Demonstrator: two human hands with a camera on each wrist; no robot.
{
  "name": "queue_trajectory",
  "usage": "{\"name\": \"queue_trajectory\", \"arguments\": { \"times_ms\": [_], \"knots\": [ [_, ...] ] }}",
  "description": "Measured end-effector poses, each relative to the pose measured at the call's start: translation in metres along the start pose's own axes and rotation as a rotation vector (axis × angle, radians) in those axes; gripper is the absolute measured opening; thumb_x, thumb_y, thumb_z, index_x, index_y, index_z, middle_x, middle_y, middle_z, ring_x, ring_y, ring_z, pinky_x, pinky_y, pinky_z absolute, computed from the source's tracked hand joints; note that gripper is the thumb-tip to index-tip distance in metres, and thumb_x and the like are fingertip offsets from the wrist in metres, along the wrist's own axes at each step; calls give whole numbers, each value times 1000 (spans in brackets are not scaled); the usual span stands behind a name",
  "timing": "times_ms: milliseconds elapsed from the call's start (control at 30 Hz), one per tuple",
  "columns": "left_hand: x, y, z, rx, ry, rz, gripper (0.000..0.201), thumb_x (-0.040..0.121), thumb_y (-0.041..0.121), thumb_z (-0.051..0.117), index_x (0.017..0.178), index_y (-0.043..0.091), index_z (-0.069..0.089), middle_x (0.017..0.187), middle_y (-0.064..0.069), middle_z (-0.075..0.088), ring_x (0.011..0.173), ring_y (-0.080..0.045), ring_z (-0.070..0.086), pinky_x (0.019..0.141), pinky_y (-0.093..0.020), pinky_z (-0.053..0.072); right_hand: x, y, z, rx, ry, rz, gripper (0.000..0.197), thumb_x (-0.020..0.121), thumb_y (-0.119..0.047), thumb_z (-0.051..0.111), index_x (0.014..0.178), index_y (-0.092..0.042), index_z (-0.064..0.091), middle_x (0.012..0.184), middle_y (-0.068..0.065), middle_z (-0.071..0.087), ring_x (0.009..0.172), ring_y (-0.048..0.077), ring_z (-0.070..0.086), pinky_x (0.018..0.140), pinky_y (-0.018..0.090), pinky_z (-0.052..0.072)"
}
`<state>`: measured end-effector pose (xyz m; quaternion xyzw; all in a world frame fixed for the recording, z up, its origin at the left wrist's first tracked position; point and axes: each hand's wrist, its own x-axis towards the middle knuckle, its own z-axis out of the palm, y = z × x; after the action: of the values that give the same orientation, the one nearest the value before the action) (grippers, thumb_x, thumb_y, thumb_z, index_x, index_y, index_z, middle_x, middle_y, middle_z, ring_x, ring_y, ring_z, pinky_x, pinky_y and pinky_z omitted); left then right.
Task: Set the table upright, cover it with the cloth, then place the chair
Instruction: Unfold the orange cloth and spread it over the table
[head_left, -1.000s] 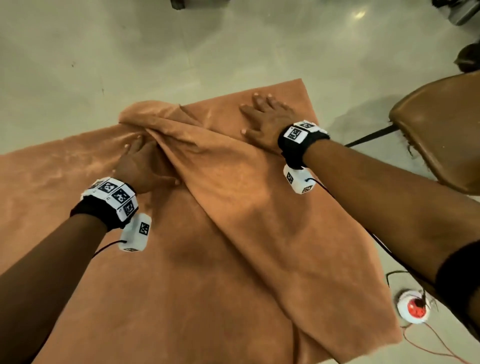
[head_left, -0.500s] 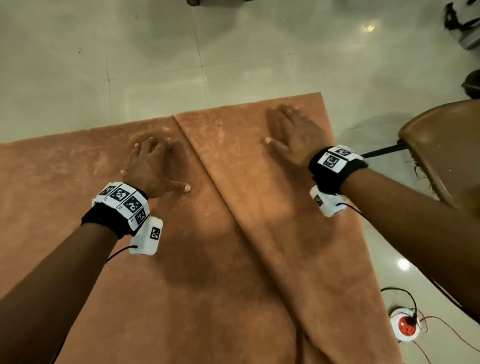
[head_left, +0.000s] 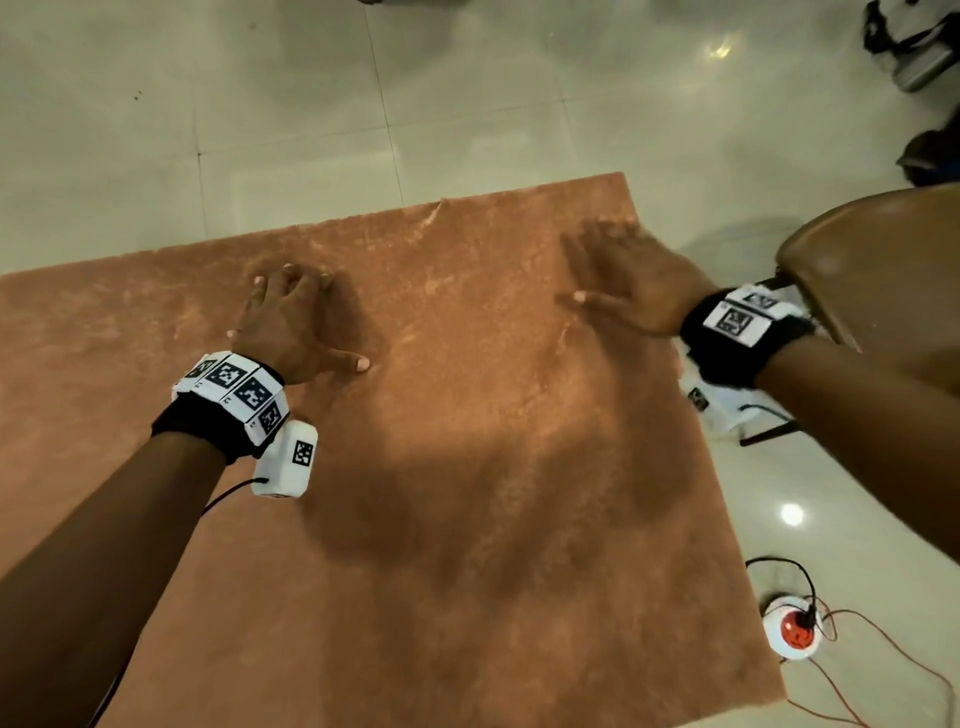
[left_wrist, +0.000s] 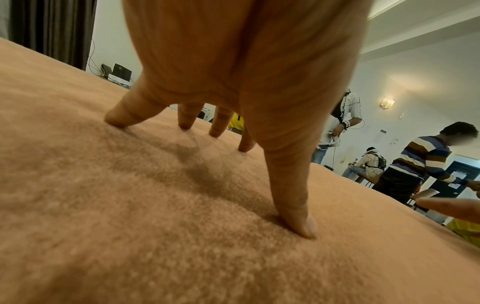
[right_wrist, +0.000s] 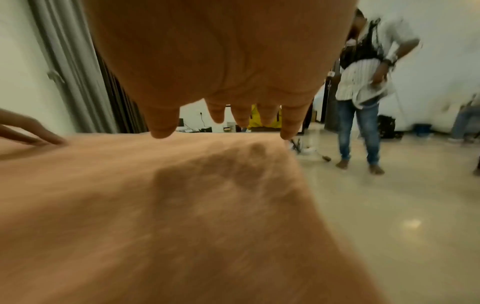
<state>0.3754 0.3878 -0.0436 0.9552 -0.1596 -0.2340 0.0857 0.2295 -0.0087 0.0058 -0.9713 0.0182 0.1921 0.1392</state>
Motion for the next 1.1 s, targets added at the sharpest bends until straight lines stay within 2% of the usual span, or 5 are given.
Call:
{"name": "queue_trajectory", "arguments": {
  "times_ms": [133, 300, 500, 800, 1100],
  "knots": [
    [2, -2, 0, 13, -29, -7, 126, 33, 80, 77, 140, 36, 28, 158, -2, 19, 148, -34, 11, 107, -70, 27, -23, -25, 51, -61, -75, 41, 89, 84, -85, 23, 159, -42, 2, 168, -2, -8, 155, 25, -5, 125, 48, 3],
    [-5, 10, -5, 6, -29, -54, 122, 45, 67, 85, 146, 30, 28, 161, -2, 12, 148, -37, 6, 110, -70, 23, -20, 17, 33, 26, -79, 217, 92, 89, -73, 45, 161, -31, 6, 169, 1, -5, 155, 28, -1, 126, 45, 8],
    [5, 10, -11, 44, -37, 2, 128, 42, 93, 59, 149, 37, 19, 163, 1, 9, 150, -34, 4, 112, -68, 17, -18, 7, 16, 82, 67, 192, 82, 94, -62, 51, 158, -18, 25, 167, 9, 18, 153, 28, 16, 124, 37, 13],
    [54, 53, -31, 218, -203, 33, 101, 72, 92, 23, 151, 41, -13, 162, -2, -20, 146, -43, -15, 112, -71, 6, 76, -29, 10, 13, -87, 265, 86, 82, -85, 37, 154, -54, 2, 167, -7, -18, 151, 39, -18, 117, 68, -4],
    [64, 63, -37, 221, -193, 37, 93, 80, 85, 23, 153, 37, -8, 163, 1, -15, 148, -37, -11, 107, -76, 5, 95, -14, -3, 59, -154, 349, 87, 84, -85, 36, 153, -55, -5, 165, -9, -23, 151, 34, -22, 116, 69, -5]
  ]
}}
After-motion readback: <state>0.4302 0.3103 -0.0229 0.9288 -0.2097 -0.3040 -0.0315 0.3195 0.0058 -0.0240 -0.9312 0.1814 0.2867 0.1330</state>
